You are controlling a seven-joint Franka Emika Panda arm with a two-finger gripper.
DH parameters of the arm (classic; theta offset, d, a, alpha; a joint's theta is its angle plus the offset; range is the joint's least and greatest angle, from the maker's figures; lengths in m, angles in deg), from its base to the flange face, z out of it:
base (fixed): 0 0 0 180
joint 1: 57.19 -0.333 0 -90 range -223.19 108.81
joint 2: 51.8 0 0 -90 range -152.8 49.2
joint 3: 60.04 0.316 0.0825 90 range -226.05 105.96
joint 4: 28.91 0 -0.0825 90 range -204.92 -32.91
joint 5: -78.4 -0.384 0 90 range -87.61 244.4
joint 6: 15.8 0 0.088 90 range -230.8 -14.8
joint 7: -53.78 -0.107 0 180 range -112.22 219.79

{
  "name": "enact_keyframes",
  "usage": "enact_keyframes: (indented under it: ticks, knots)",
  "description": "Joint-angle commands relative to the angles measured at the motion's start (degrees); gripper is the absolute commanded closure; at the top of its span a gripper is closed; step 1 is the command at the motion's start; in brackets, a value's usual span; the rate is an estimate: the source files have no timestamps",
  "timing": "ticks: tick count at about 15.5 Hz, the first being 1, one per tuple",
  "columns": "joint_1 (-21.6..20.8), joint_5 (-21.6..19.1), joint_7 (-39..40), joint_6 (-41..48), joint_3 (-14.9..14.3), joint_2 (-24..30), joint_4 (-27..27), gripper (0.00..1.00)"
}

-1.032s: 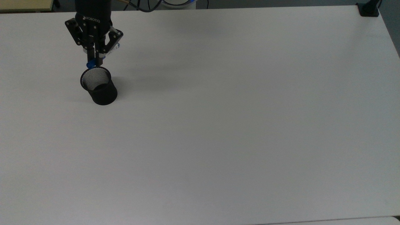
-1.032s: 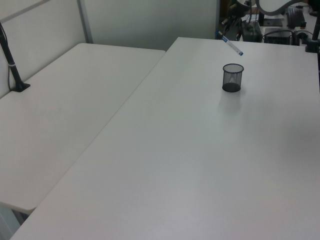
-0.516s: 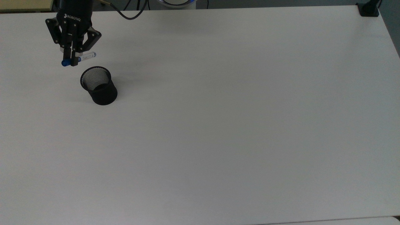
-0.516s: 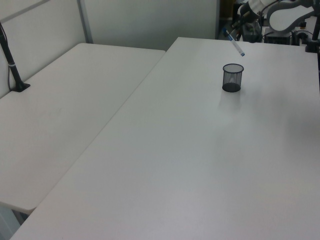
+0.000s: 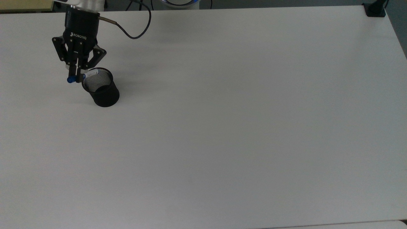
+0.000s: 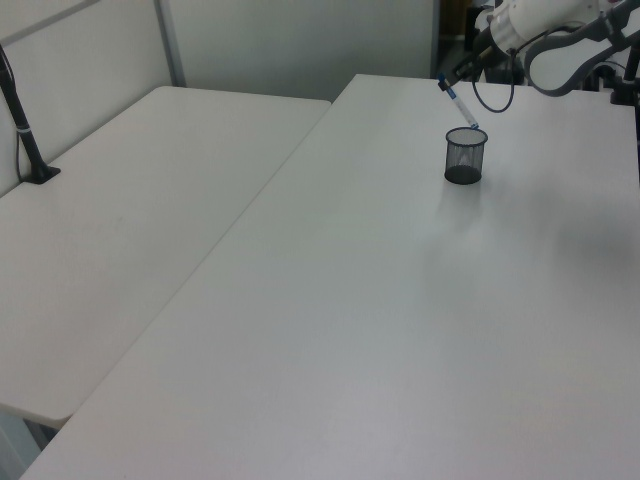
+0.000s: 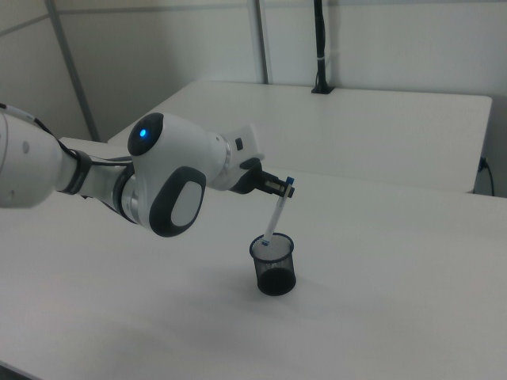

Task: Insert the marker
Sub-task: 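Lower the marker into the cup and open the gripper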

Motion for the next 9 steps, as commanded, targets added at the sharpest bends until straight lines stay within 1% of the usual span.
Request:
enact_keyframes:
  ticks: [1, 4, 7, 9]
  knots:
    - [-0.1, 1.0, 0.8, -3.5, 0.0, -2.4, -0.4, 1.0]
    - [-0.1, 1.3, 1.0, -4.2, 0.0, -3.1, -0.6, 1.0]
    - [0.2, 1.3, 3.4, -4.3, 0.0, -3.6, -1.0, 0.99]
    - [0.2, 1.3, 3.8, -4.4, 0.0, -4.5, -1.0, 0.97]
